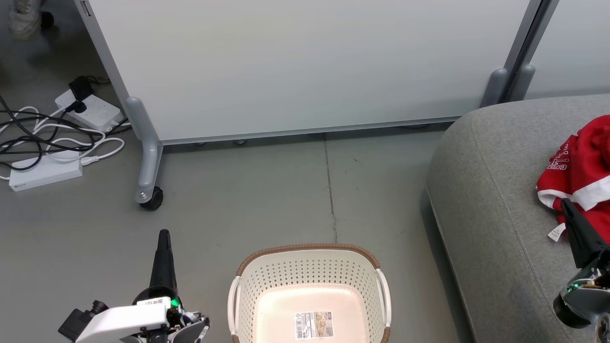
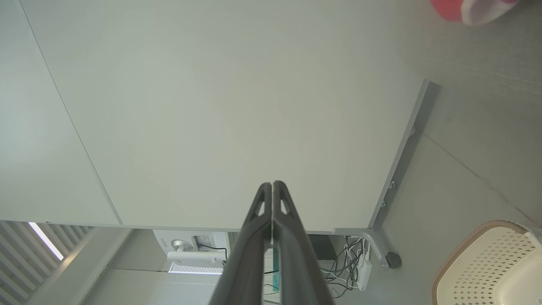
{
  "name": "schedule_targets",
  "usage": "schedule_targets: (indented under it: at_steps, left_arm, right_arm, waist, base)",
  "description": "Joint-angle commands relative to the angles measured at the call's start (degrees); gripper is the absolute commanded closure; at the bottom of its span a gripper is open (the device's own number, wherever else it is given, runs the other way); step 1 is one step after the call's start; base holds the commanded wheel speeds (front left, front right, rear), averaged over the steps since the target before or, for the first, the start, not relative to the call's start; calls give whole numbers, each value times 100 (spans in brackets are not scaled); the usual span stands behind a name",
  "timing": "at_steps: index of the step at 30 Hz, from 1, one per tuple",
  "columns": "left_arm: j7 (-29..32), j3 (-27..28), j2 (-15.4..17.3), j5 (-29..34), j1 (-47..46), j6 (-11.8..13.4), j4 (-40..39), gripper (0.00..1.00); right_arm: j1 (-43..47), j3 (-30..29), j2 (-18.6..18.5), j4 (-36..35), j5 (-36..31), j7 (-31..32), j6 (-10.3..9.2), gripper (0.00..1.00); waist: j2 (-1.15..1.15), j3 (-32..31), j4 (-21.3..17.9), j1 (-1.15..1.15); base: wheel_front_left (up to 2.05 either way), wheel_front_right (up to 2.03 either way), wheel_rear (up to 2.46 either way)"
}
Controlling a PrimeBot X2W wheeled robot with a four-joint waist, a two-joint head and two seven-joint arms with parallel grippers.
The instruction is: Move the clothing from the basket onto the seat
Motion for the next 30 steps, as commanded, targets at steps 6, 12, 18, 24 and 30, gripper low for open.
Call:
schedule_targets:
  at_steps: [6, 12, 18, 24, 30]
  left_arm:
    - [8, 10, 16, -7, -89, -27, -18, 100]
    - [8, 9, 16, -7, -89, -27, -19, 100]
    - [8, 9, 16, -7, -89, -27, -18, 100]
    - [7, 9, 16, -7, -88, -27, -18, 100]
    - [7, 9, 16, -8, -88, -27, -19, 100]
  right_arm:
    - [-42, -11, -44, 2, 16, 31, 14, 100]
    - [-42, -14, -41, 1, 14, 34, 14, 100]
    - [-43, -16, -40, 1, 11, 36, 14, 100]
    - [-44, -17, -38, 1, 9, 37, 14, 100]
    - [-45, -18, -37, 1, 6, 40, 14, 100]
  waist:
    - [0, 0, 0, 0]
    - [0, 0, 0, 0]
    - [0, 0, 0, 0]
    - [0, 0, 0, 0]
    - [0, 0, 0, 0]
  base:
    - [0, 0, 0]
    - [0, 0, 0]
    - [0, 0, 0]
    - [0, 0, 0]
    - [0, 0, 0]
